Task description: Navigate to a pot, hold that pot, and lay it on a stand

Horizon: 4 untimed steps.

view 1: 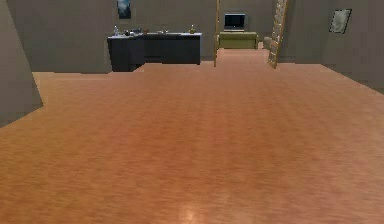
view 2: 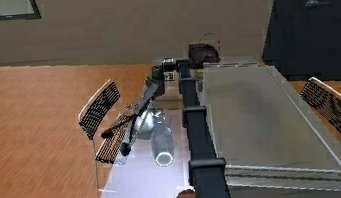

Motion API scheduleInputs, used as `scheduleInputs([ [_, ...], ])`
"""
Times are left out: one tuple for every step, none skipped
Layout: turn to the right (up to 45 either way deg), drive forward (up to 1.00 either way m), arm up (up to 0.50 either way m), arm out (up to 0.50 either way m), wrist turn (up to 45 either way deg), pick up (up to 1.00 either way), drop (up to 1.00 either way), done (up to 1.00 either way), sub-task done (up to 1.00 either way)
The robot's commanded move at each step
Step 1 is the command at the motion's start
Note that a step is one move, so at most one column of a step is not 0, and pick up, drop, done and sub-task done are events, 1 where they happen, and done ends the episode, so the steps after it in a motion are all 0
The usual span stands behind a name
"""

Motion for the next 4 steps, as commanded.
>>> scheduleInputs([
  [0.0,0.0,0.0,0.0,45.0,0.0,0.0,0.0,0.0],
  [0.0,0.0,0.0,0.0,45.0,0.0,0.0,0.0,0.0],
  [0.0,0.0,0.0,0.0,18.0,0.0,0.0,0.0,0.0],
  [0.0,0.0,-0.3,0.0,0.0,0.0,0.0,0.0,0.0],
])
